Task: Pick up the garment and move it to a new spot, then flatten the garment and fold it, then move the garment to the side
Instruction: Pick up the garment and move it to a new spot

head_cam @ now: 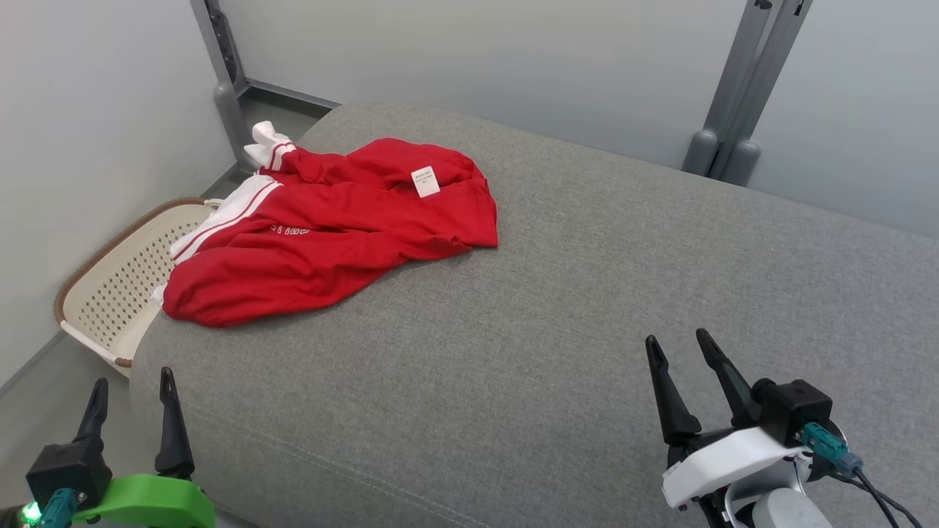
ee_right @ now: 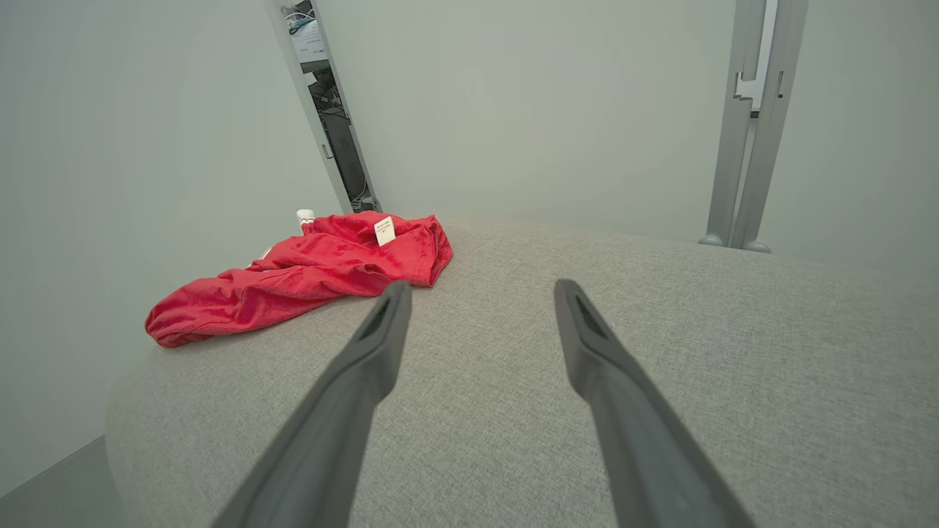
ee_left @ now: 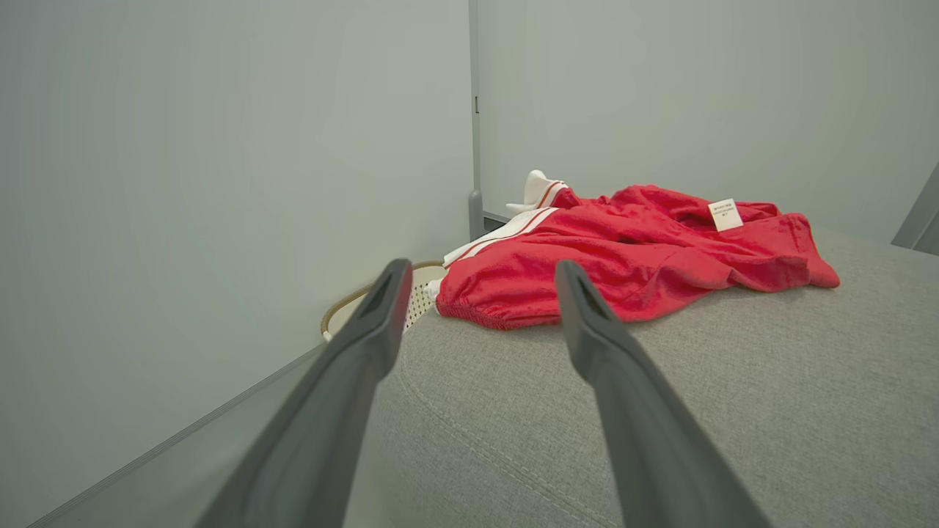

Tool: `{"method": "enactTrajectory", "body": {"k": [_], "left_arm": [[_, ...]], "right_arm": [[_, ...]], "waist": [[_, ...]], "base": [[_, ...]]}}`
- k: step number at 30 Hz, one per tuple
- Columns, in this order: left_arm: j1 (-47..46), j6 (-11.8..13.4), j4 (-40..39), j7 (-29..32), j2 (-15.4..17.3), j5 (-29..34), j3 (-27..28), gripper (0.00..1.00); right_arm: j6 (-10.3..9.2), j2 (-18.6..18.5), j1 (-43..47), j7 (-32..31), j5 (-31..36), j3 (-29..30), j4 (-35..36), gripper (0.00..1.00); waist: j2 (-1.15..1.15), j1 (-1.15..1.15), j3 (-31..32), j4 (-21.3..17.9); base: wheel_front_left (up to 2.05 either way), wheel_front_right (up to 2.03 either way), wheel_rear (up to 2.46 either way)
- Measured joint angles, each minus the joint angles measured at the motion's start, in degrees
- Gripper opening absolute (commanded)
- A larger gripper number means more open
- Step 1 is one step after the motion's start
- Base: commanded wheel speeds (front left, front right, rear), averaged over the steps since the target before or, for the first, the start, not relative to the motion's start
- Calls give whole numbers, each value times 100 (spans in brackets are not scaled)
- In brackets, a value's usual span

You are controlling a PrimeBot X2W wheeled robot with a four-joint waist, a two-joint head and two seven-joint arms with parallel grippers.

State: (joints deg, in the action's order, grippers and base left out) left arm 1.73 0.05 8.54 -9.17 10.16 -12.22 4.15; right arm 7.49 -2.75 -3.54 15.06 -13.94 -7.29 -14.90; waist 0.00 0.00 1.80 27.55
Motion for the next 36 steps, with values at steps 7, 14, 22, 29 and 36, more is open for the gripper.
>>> {"method": "enactTrajectory", "body": {"k": [7, 14, 22, 29, 36], "left_arm": [[3, 54, -32, -24, -31, -77, -21, 100], [-551, -58, 205, -158, 41, -215, 11, 100], [-1792, -254, 606, -310, 323, -538, 226, 100], [-2850, -424, 1104, -394, 617, -849, 426, 100], [-3661, -560, 1695, -354, 923, -1050, 499, 100]], "right_arm": [[0, 0, -18, 0, 78, 0, -4, 100], [0, 0, -165, 0, 360, 105, -7, 100], [2, -270, -506, -10, 675, 316, 168, 100], [3, -573, -771, -92, 849, 717, 568, 100], [3, -755, -851, -190, 1005, 1243, 1078, 100]], "waist": [[0, 0, -101, -53], [0, 0, -319, -219], [0, 0, -846, -554], [0, 0, -1455, -956], [0, 0, -2132, -1412]], "base": [[0, 0, 0], [0, 0, 0], [0, 0, 0], [0, 0, 0], [0, 0, 0]]}}
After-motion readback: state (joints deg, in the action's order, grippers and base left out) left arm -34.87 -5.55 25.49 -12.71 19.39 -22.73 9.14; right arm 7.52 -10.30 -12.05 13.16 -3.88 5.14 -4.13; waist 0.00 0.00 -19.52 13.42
